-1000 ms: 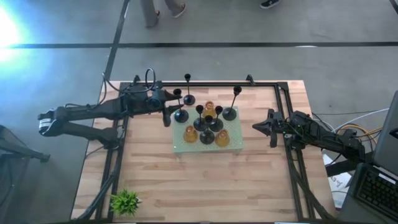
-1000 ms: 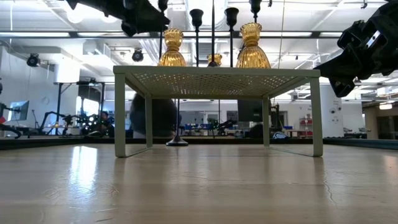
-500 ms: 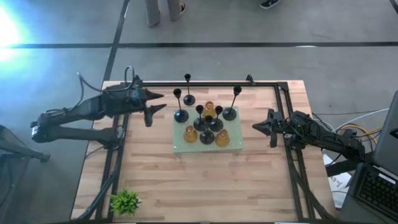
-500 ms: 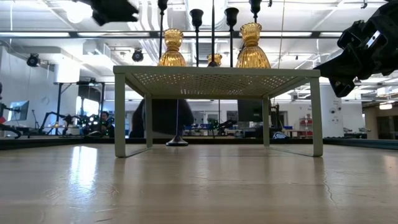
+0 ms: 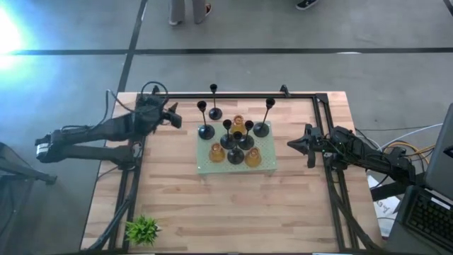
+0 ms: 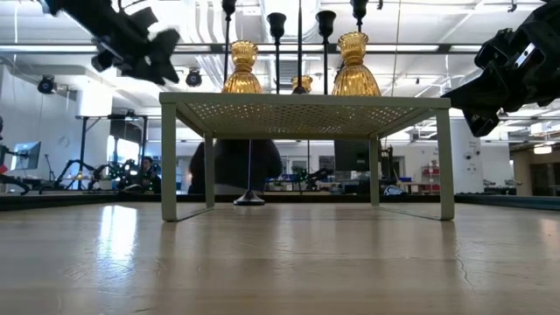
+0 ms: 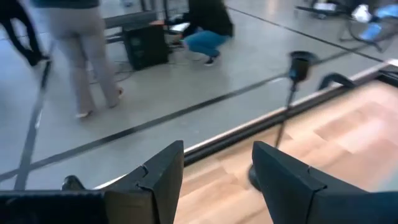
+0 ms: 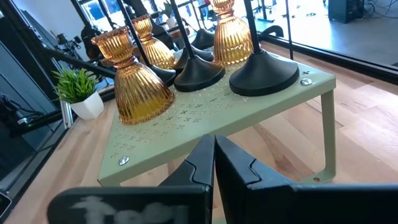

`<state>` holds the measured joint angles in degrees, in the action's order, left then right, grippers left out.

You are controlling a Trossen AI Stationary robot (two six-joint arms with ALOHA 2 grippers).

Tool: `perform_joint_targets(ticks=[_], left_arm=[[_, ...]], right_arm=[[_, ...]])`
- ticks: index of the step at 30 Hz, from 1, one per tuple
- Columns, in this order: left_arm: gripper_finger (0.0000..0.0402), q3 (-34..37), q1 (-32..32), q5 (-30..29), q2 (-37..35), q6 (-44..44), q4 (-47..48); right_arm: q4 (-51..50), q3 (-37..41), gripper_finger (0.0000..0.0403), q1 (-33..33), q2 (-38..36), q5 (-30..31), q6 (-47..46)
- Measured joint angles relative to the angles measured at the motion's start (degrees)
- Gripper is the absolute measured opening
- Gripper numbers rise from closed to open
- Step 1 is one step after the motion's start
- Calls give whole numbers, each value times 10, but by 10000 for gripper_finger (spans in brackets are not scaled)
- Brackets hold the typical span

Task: Pick & Place candle stick holders
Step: Put the black candle holder on the shelf

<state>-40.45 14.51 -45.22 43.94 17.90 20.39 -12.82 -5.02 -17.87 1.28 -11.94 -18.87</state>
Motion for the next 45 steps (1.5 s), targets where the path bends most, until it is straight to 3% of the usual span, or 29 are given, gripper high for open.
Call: perform_joint_targets(ticks=[8, 11, 14, 22, 28, 36, 45], left_arm=[[183, 55, 70, 0, 47, -32, -125], [177, 63, 114, 36, 62, -50, -165], [174, 73, 164, 111, 77, -78, -226], [174, 88, 275, 399, 124, -189, -340], [175, 88, 307, 525, 181, -195, -407], [174, 57, 317, 535, 269, -197, -418], [174, 12, 317, 611, 349, -224, -432]], right_arm=[[0, 0, 8, 0, 0, 0, 0], [0, 0, 8, 0, 0, 0, 0], [0, 0, 8, 0, 0, 0, 0], [0, 0, 8, 0, 0, 0, 0], [0, 0, 8, 0, 0, 0, 0], [0, 0, 8, 0, 0, 0, 0], [0, 0, 8, 0, 0, 0, 0]])
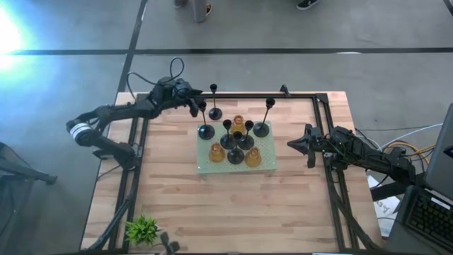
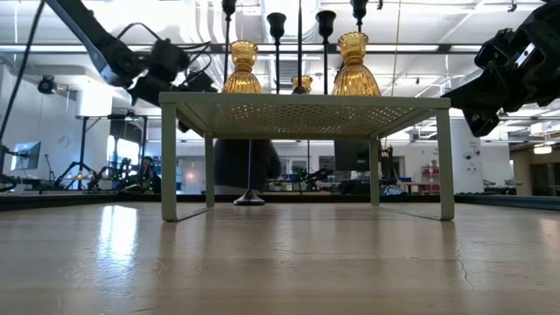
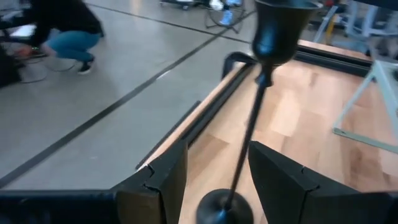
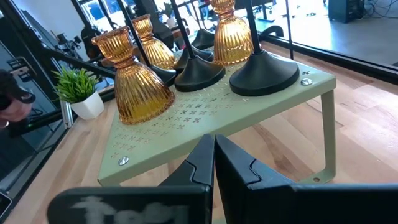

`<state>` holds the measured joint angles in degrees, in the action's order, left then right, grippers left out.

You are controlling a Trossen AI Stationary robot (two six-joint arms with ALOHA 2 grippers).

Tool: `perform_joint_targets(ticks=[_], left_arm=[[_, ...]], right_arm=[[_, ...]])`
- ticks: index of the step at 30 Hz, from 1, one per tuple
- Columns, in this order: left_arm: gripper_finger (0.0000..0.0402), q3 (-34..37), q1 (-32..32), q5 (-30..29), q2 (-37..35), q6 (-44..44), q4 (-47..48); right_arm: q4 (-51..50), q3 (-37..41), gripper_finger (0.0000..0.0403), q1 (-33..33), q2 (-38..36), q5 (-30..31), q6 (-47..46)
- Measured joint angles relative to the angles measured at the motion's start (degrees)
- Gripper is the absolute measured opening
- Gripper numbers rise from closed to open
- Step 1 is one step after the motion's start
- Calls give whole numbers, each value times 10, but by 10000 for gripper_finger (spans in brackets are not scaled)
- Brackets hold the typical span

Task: Pick & Place candle stick holders
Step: Put the black candle holder on the shelf

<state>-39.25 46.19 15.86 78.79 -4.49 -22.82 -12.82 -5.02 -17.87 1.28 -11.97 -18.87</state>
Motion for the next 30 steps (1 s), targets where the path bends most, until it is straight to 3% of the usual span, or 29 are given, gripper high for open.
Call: perform_joint_targets(ticks=[13, 30], left_arm=[[174, -55, 0, 86, 75, -24, 1], [174, -71, 0, 128, 116, -4, -63]], right_arm=[[0, 0, 8, 0, 0, 0, 0], [0, 0, 8, 0, 0, 0, 0]])
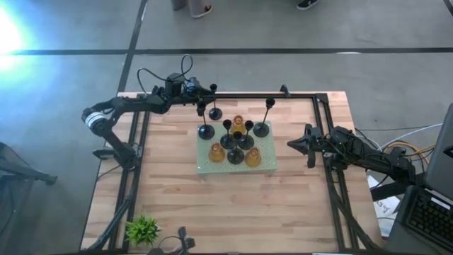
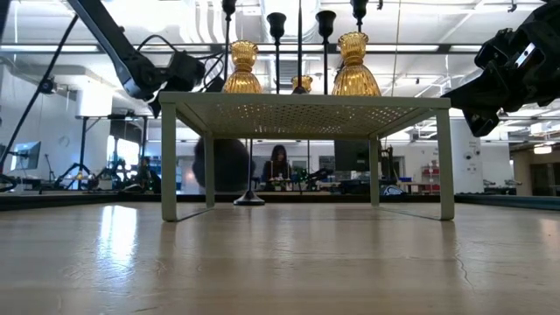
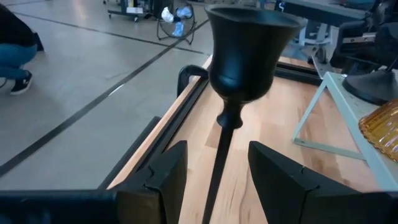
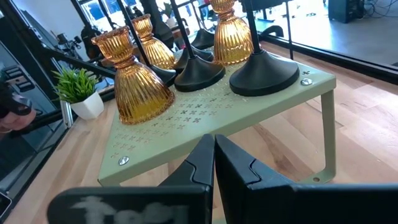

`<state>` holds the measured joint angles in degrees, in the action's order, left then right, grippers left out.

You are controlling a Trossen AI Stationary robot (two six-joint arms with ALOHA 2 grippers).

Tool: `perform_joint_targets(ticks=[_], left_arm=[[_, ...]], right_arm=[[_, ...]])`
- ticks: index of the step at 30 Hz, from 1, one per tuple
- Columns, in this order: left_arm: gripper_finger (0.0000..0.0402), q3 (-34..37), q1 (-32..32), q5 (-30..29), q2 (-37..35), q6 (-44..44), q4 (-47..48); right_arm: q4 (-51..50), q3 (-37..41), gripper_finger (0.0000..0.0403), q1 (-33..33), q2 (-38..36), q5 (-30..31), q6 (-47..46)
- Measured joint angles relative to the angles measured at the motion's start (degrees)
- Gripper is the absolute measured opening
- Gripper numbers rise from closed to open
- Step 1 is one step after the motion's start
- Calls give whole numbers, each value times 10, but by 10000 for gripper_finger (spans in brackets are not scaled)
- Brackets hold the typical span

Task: Pick & Place candle stick holders
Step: Put the black candle holder on the shelf

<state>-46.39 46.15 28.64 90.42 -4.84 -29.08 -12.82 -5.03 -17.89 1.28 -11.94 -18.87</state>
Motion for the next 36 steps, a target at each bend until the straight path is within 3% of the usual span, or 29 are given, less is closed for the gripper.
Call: perform_joint_targets(ticks=[13, 16, 22, 30, 36], left_arm=[[159, -3, 0, 23, 30, 23, -48], [124, -8, 0, 23, 37, 23, -49], [18, -8, 0, 23, 30, 26, -48], [17, 2, 0, 16, -18, 21, -10], [17, 7, 1, -65, -104, -13, 108]], right_arm=[[0, 0, 8, 0, 0, 0, 0], [0, 0, 8, 0, 0, 0, 0], [0, 0, 8, 0, 0, 0, 0], [0, 0, 8, 0, 0, 0, 0], [0, 0, 8, 0, 0, 0, 0]])
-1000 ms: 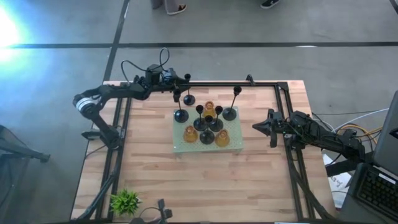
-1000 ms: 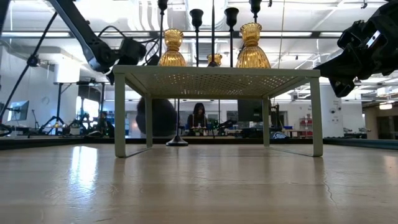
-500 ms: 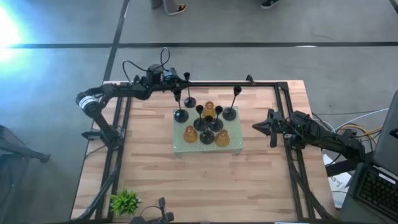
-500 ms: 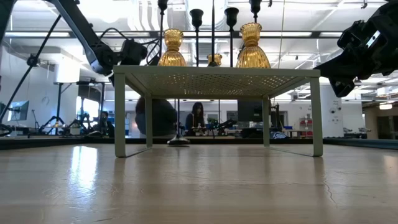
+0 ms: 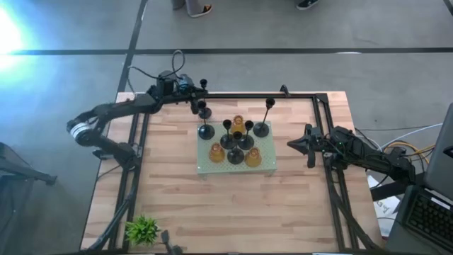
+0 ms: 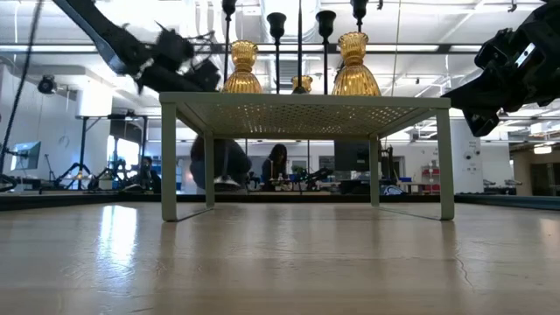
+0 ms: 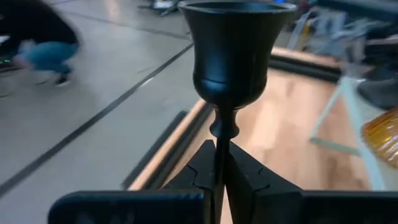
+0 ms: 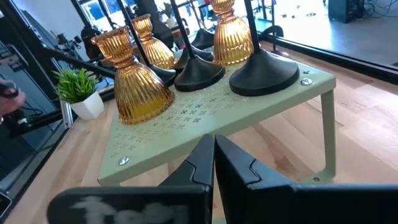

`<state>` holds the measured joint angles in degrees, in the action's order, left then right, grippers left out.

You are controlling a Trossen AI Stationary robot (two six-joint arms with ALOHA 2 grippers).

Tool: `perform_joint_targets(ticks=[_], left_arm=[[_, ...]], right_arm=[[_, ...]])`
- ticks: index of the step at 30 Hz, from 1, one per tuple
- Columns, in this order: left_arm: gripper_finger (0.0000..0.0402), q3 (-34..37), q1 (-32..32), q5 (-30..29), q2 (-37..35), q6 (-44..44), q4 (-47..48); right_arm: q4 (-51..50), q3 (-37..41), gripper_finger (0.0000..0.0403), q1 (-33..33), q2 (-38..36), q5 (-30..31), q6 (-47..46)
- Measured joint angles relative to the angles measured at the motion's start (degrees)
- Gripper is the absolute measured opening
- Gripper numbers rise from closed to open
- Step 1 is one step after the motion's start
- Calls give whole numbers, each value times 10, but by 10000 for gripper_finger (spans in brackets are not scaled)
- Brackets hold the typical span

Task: Pick & Place candle stick holders
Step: Put the black candle holder on the shelf

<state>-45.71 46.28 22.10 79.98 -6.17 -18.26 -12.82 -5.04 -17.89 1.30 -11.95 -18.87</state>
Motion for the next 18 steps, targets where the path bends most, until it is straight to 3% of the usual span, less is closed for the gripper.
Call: perform_joint_targets(ticks=[11, 18], left_arm=[[17, 0, -2, -195, -218, 4, 205], [17, -6, -7, -212, -334, 43, 288]], right_arm=[[0, 0, 8, 0, 0, 0, 0], [0, 0, 8, 0, 0, 0, 0]])
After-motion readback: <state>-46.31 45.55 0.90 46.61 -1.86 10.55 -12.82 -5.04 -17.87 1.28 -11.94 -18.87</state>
